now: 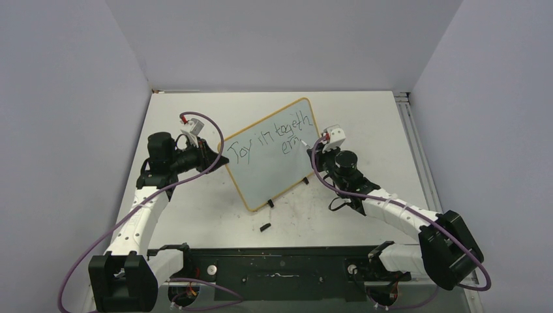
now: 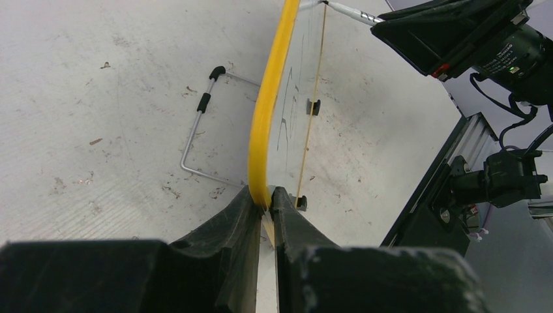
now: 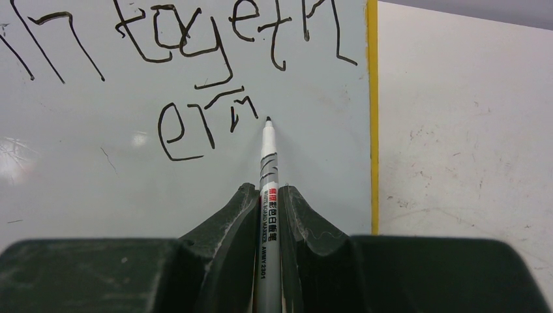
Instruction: Write a sentence on the whiteboard
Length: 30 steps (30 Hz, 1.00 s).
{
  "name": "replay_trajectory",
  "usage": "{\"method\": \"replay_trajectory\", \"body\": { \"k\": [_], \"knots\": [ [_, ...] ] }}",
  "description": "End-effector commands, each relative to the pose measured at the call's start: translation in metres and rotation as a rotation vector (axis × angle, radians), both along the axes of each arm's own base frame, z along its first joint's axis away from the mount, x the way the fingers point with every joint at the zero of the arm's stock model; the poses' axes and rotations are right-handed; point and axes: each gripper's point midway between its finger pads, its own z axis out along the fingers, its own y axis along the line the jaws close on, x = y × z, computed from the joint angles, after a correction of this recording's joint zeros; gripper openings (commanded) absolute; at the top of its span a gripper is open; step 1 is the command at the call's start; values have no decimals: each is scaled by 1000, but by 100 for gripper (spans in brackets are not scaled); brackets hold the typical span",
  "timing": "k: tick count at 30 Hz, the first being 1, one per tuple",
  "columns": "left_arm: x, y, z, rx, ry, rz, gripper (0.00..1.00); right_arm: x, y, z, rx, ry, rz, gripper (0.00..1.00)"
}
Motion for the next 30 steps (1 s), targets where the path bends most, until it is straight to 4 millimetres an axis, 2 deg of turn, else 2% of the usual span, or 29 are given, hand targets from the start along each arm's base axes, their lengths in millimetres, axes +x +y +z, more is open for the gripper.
{"method": "replay_trajectory", "body": {
  "k": [1, 11, 18, 30],
  "knots": [
    [1, 1, 0, 19, -16, -3, 0, 14, 6, 33, 48, -85, 0, 5],
    [1, 1, 0, 19, -16, -3, 0, 21, 0, 39, 51, -104, -48, 5],
    [1, 1, 0, 19, -17, -5, 0, 20, 7, 44, 44, -120, -3, 5],
    [1, 1, 0, 18, -17, -5, 0, 9, 15, 30, 29, -86, 58, 5]
  ]
}}
